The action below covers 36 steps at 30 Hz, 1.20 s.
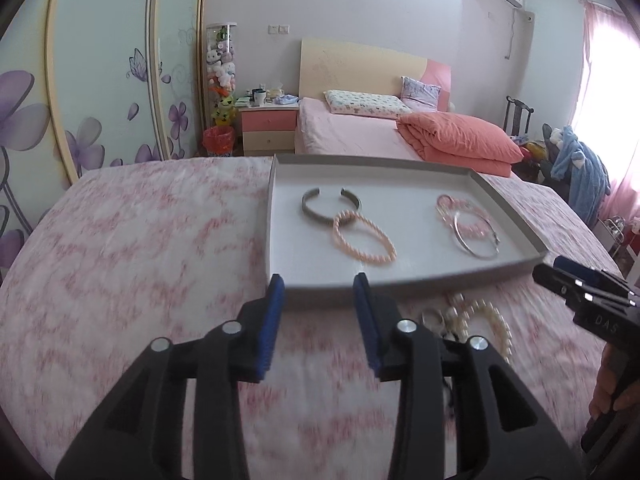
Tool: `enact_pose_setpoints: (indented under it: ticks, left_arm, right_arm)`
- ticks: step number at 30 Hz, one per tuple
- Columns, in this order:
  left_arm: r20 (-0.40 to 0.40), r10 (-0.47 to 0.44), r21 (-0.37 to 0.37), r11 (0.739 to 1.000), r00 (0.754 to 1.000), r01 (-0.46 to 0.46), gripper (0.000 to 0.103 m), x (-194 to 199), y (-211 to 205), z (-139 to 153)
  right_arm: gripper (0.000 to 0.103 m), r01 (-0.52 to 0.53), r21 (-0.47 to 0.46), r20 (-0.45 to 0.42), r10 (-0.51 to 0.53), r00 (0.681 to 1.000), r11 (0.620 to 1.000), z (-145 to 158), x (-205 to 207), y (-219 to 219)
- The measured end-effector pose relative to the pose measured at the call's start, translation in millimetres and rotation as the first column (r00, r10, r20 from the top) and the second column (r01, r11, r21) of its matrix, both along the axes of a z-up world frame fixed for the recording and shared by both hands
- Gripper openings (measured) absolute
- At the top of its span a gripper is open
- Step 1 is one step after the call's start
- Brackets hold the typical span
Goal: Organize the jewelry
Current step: 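Withdraw both grippers from the tray, then grasp the dark red bead strand with the right gripper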
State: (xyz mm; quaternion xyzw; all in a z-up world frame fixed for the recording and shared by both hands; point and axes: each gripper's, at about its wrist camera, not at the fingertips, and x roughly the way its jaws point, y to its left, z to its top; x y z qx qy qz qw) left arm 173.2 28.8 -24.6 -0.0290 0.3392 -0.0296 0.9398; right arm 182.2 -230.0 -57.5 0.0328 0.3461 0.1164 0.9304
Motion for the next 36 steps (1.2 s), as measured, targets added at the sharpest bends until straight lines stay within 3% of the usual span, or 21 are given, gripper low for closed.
enact_pose_setpoints:
  ticks: [7,10,14,21,22,23,26,32,36]
  left_arm:
    - [-0.006,0.028,-0.007,1.000,1.000,-0.028,0.041,-23.7,10.6,-1.8]
    - [-0.005,0.042,-0.008,0.999,0.999,-0.042,0.041,-29.0,13.3,-0.5]
    - [0.002,0.054,-0.008,0.999,0.999,-0.054,0.043,-33.4,15.8,2.8]
    - [-0.005,0.053,-0.003,0.999,0.999,-0.053,0.044,-33.7,12.1,2.2]
    - [-0.008,0.049,-0.003,0.999,0.999,-0.049,0.044,-32.9,10.2,1.4]
    - [-0.012,0.045,-0.003,0.999,0.999,-0.045,0.044,-32.0,8.5,0.5]
    - [-0.023,0.028,-0.004,1.000,0.999,-0.028,0.044,-29.7,2.9,-2.3]
    - [-0.043,-0.030,-0.004,1.000,0.999,0.030,0.055,-30.5,-11.3,-7.5]
    - [-0.062,-0.086,-0.004,0.996,0.994,0.086,0.061,-32.6,-25.1,-10.1]
  right_arm:
    - [0.058,-0.203,0.028,-0.090,0.205,0.975,0.979,-16.1,-50.3,25.4]
    - [0.058,-0.259,-0.013,-0.105,0.256,0.961,0.966,-23.0,-60.8,42.0]
    - [0.058,-0.295,-0.093,-0.124,0.283,0.951,0.951,-32.3,-64.8,61.3]
    - [0.058,-0.310,-0.150,-0.153,0.288,0.945,0.939,-39.3,-60.7,69.1]
    - [0.053,-0.312,-0.151,-0.149,0.290,0.945,0.938,-39.1,-61.4,68.8]
    - [0.037,-0.314,-0.149,-0.146,0.294,0.945,0.938,-38.6,-61.4,68.4]
    - [0.013,-0.315,-0.139,-0.151,0.295,0.944,0.939,-37.8,-63.5,64.3]
    - [0.009,-0.270,-0.158,-0.152,0.247,0.957,0.950,-35.7,-63.0,40.5]
    - [0.010,-0.132,-0.174,-0.160,0.104,0.982,0.976,-35.0,-42.6,5.0]
